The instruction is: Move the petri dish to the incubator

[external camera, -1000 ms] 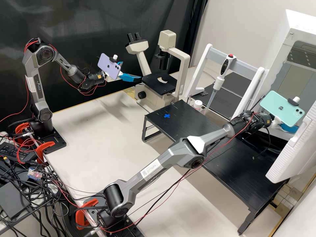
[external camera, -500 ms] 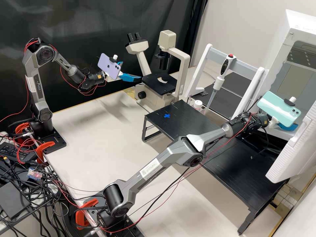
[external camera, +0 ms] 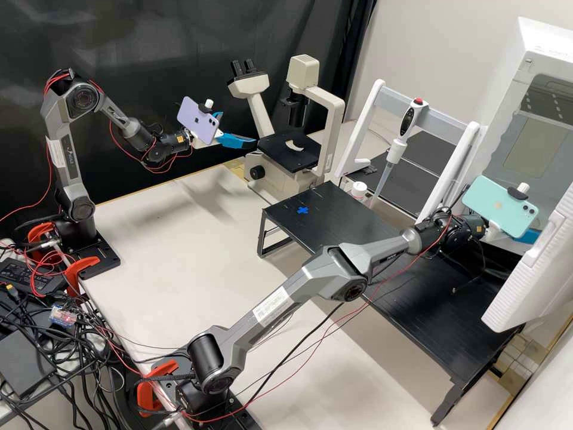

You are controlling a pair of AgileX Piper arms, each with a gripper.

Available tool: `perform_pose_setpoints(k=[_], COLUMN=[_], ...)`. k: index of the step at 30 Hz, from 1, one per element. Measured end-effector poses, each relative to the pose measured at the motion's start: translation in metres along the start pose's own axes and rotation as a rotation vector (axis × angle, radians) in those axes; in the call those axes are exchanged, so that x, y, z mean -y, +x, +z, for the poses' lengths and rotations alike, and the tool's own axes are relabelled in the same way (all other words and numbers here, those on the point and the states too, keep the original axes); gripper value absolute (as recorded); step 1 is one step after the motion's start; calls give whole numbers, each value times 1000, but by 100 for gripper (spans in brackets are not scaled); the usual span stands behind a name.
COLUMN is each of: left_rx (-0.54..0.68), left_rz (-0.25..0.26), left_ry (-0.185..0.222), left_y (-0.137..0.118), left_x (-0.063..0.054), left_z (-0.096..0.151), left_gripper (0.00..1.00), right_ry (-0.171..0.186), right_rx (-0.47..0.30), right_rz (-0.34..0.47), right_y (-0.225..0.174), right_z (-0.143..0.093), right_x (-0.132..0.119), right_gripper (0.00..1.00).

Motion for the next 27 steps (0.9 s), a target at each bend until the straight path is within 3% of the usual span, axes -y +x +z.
perform_pose_setpoints(k=[12, 17, 27], left_rx=[0, 0, 0], left_rz=[0, 0, 0], left_ry=[0, 0, 0], left_y=[0, 0, 0], left_x=[0, 0, 0], left_z=[0, 0, 0], left_gripper=[100, 100, 100], right_ry=[14, 63, 95], right_rx=[-33, -53, -243], right_rz=[38, 69, 225], right_y=[-49, -93, -214], right_z=[-4, 4, 14], right_x=[-6, -10, -1], right_gripper=[100, 100, 100])
